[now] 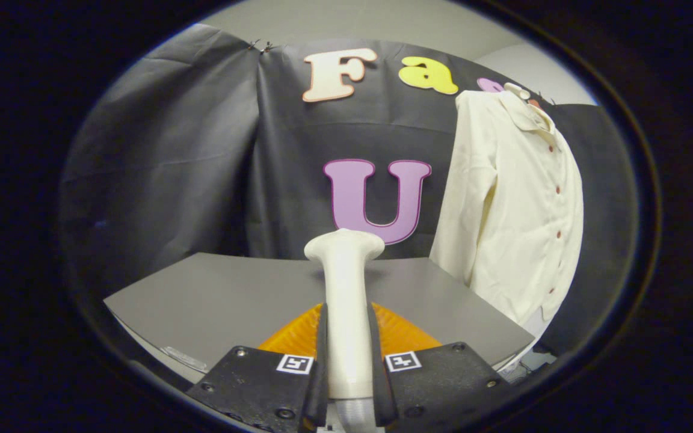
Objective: Iron the clothes twice with a garment steamer, once on the left side and once on the right side.
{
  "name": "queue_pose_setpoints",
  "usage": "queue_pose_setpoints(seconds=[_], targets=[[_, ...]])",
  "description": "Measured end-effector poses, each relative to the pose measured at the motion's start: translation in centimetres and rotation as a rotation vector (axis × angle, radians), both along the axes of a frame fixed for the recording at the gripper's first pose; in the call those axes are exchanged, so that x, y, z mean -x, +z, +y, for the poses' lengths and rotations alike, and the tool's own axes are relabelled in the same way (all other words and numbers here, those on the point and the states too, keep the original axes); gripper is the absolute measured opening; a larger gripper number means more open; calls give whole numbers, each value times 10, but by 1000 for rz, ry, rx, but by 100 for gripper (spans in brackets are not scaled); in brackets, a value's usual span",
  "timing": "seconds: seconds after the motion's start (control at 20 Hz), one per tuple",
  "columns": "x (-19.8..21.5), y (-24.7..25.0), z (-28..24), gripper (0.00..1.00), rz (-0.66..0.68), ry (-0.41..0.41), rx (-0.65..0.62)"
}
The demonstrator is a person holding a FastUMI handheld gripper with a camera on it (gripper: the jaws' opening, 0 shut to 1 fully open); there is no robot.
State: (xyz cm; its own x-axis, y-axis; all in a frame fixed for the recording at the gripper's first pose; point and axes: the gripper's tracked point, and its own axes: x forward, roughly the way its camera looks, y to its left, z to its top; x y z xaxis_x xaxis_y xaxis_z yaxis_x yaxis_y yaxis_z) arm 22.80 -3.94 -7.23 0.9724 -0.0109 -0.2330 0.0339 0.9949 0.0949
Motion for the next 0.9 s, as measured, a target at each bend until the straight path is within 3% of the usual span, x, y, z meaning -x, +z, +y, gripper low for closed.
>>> queue_pose_setpoints(seconds=[0.35,0.9], targets=[[37,40,-43,30,-122,-4,-78],[80,103,-145,29,-320,-76,101]])
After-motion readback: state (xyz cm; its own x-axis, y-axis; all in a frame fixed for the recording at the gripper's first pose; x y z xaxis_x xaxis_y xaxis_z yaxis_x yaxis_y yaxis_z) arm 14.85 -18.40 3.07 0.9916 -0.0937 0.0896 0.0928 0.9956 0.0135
